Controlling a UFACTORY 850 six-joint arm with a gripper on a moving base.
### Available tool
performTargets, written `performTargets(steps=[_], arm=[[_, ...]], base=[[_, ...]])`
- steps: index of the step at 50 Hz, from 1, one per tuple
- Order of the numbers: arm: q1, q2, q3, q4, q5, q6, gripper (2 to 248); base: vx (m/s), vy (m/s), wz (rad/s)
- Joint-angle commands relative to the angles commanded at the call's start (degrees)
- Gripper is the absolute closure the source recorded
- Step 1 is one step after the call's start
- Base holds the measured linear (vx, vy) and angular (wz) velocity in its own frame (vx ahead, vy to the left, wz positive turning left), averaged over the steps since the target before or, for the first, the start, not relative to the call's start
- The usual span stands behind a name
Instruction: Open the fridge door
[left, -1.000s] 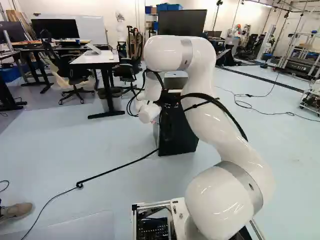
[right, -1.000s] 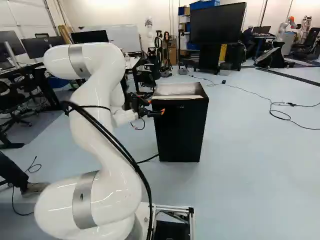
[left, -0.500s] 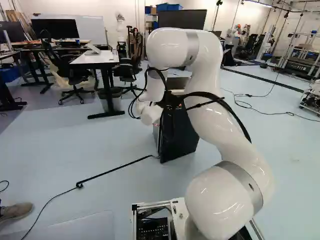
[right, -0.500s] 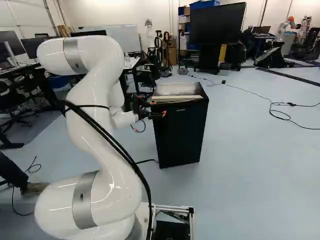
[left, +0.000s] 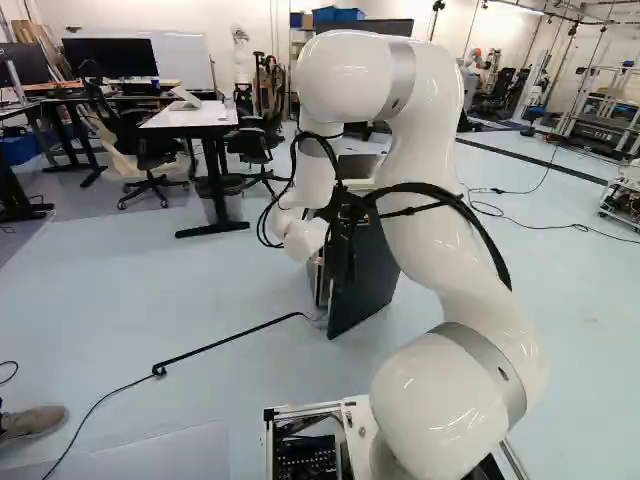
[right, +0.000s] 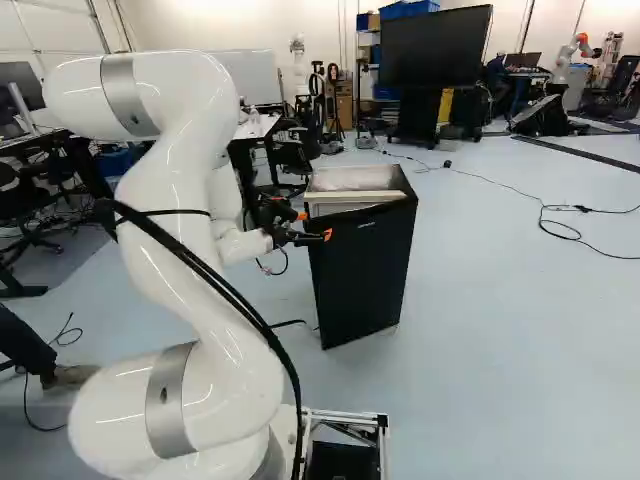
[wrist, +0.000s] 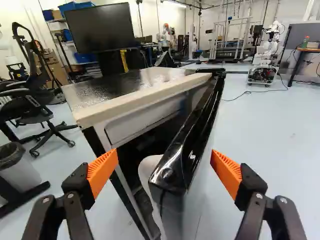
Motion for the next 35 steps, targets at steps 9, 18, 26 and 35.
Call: performTargets(steps=[9, 18, 26, 35], arm=[[0.63, 1.88, 3.13, 0.61, 0.00, 0.00, 3], [1.30, 3.75, 6.23, 1.23, 0.05, 0.00, 3], [1.84, 5.41, 8.96, 1.91, 0.79, 0.00, 3], [2.19, 7.27, 12.04, 3.01, 2.82, 0.00, 3]], base=[[0.000, 0.000, 0.000], [0.000, 0.000, 0.000], [0.000, 0.000, 0.000], [0.000, 0.000, 0.000]])
